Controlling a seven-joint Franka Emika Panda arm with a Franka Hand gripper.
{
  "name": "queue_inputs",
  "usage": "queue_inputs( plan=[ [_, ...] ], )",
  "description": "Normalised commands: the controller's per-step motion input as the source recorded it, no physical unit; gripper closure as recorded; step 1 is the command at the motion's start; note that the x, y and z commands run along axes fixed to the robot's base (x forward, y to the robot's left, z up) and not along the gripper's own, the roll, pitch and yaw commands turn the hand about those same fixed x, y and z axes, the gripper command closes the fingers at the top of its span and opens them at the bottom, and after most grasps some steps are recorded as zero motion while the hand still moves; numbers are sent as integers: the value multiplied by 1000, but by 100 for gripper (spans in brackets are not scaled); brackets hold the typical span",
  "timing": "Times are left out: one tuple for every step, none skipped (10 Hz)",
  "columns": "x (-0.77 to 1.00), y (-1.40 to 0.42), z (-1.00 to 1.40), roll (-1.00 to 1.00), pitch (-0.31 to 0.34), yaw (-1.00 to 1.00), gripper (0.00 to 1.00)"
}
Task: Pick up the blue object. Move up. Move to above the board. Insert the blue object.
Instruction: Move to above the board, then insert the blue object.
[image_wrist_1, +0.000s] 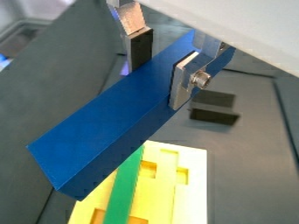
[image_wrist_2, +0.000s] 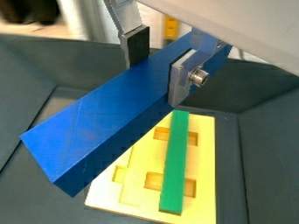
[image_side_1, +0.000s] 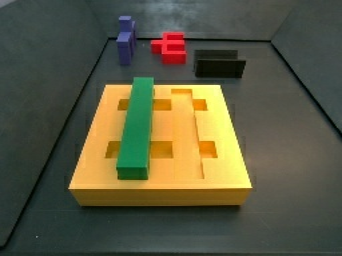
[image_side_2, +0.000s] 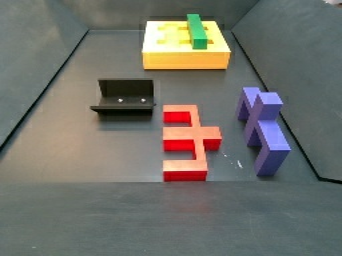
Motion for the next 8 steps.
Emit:
queue_inputs(
  plan=[
    [50, -32, 25, 26, 124, 1000, 100],
    [52, -32, 26, 29, 140, 1000, 100],
    [56, -32, 27, 39, 179, 1000, 100],
    [59, -32, 28, 46, 201, 1000, 100],
    [70, -32, 26, 55, 226, 775, 100],
    [72, -31, 28, 55, 218, 610, 100],
    [77, -32, 36, 52, 196, 334, 100],
    [149, 0, -91, -107, 0, -66, 100]
  ],
)
